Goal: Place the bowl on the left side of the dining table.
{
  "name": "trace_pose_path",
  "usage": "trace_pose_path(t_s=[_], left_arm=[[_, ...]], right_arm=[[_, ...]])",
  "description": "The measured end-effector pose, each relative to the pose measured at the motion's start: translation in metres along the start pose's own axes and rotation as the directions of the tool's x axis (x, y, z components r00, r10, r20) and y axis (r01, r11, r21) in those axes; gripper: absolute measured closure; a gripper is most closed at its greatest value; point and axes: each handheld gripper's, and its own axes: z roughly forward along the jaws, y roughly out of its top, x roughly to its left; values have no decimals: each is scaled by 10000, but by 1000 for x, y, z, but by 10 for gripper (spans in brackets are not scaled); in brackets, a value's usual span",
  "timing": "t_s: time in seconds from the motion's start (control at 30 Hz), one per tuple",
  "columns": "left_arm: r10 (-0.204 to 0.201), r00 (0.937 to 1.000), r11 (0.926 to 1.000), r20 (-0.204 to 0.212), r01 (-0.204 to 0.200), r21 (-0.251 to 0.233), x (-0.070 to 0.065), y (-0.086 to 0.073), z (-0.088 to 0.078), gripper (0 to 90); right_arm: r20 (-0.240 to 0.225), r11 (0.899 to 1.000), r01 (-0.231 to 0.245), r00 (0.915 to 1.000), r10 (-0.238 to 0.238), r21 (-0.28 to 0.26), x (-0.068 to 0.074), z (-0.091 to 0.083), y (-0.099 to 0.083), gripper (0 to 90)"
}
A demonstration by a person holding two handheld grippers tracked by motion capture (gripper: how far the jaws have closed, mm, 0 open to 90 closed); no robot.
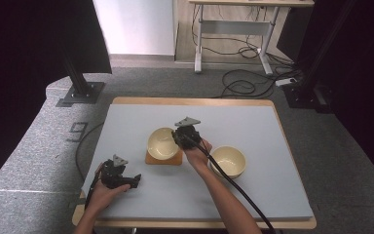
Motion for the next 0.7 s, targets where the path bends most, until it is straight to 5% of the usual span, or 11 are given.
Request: trace_pose_path(t_s=[0.33, 0.6, 0.7], left_arm=[[-15, 10000, 10000, 16, 15, 4, 0, 0, 0, 26], [-7, 10000, 10000, 20, 7, 19, 0, 0, 0, 26], [-29, 10000, 10000, 21, 29, -1, 0, 0, 0, 26]], right_arm=[[23, 9994, -195, 9998, 194, 279, -2, 13, -9, 817], [-147, 9950, -915, 9956, 921, 388, -12, 20, -14, 818], [7, 9959, -773, 9970, 774, 465, -12, 21, -15, 818]])
